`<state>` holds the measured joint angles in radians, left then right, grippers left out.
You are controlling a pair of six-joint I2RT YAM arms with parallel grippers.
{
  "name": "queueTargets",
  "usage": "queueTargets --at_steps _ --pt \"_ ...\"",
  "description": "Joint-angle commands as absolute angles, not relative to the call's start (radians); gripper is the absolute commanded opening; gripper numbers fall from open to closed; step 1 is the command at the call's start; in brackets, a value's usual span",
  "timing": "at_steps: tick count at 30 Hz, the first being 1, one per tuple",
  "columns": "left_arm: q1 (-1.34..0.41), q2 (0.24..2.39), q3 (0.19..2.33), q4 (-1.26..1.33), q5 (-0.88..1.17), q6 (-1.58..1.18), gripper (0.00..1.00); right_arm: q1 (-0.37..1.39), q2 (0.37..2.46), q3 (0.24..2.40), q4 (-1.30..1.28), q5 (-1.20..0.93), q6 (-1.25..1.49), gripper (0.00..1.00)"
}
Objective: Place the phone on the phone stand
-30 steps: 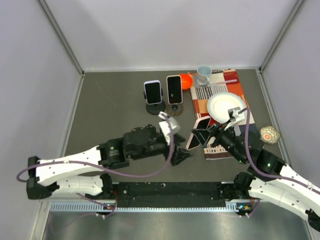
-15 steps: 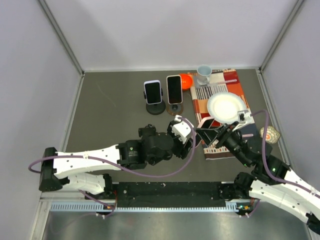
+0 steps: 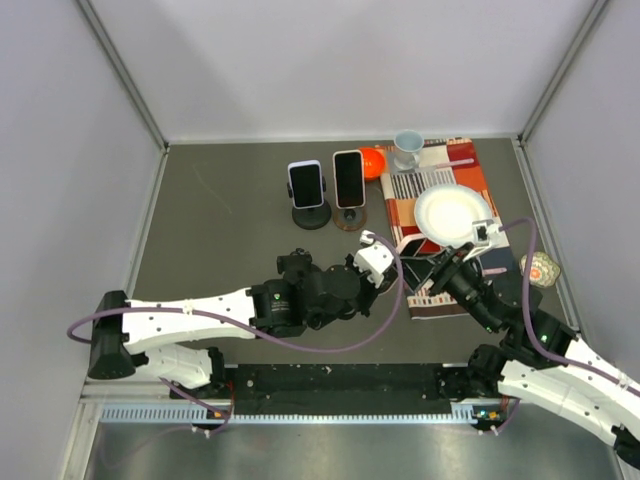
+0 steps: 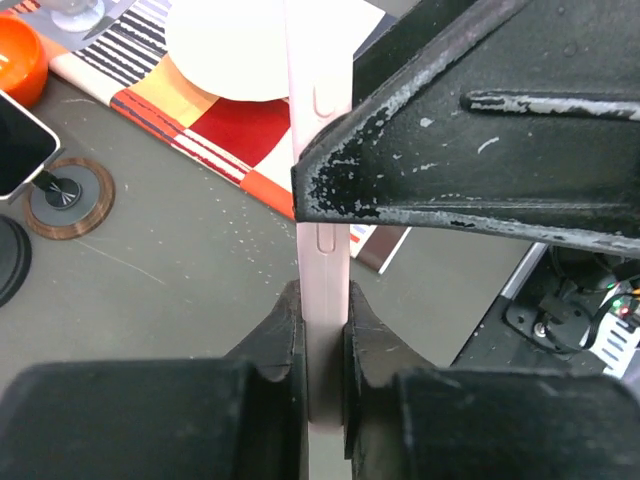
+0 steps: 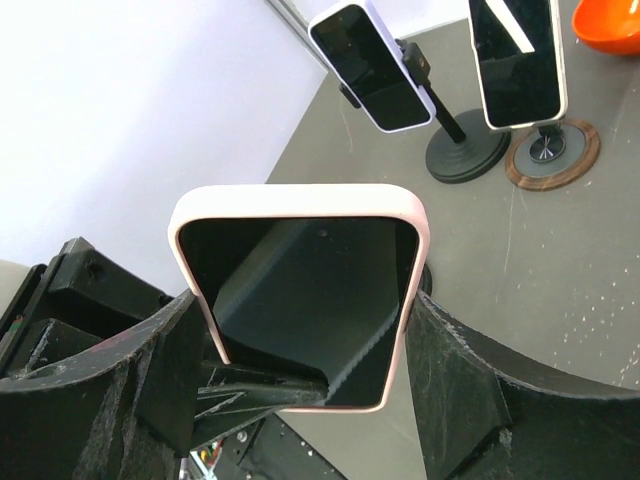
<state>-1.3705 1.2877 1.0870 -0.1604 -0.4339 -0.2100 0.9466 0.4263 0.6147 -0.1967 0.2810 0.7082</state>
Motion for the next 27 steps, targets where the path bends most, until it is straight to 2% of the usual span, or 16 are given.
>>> queueTargets --at_steps 1,2,3,5,6,7,8,12,16,20,27 --pt "-1.371 1.266 1.132 -0.11 -0.443 -0.21 0.0 0.945 0.42 0.629 -0.074 0.235 0.712 0.05" --pt "-1.371 1.261 1.131 -0.12 -0.445 -0.21 0.0 0.945 0.413 0.629 -0.072 0.221 0.7 0.11" --pt "-1.368 1.238 1.118 -0.123 -0.443 -0.209 0.0 0.946 0.411 0.629 -0.075 0.213 0.674 0.25" --pt "-1.358 1.203 1.098 -0.124 -0.431 -0.206 0.0 0.945 0.408 0.637 -0.081 0.18 0.62 0.42" --pt "-1.35 1.159 1.071 -0.126 -0.42 -0.207 0.0 0.945 0.408 0.641 -0.1 0.169 0.603 0.58" --pt "-1.341 1.134 1.056 -0.123 -0.385 -0.215 0.0 0.945 0.408 0.649 -0.11 0.161 0.585 0.64" --pt "-1.321 1.108 1.039 -0.12 -0.364 -0.218 0.0 0.945 0.411 0.664 -0.123 0.143 0.539 0.78" --pt "-1.244 0.953 0.959 -0.136 -0.152 -0.232 0.0 0.946 0.426 0.709 -0.172 0.031 0.377 0.98" --pt "-1.189 0.844 0.922 -0.207 -0.046 -0.258 0.0 0.946 0.489 0.776 -0.247 -0.11 0.259 0.99" --pt "-1.157 0.756 0.878 -0.226 0.099 -0.249 0.0 0.945 0.584 0.808 -0.255 -0.341 0.172 0.99" --pt "-1.151 0.672 0.836 -0.273 0.233 -0.226 0.0 0.945 0.706 0.865 -0.195 -0.521 0.176 0.94"
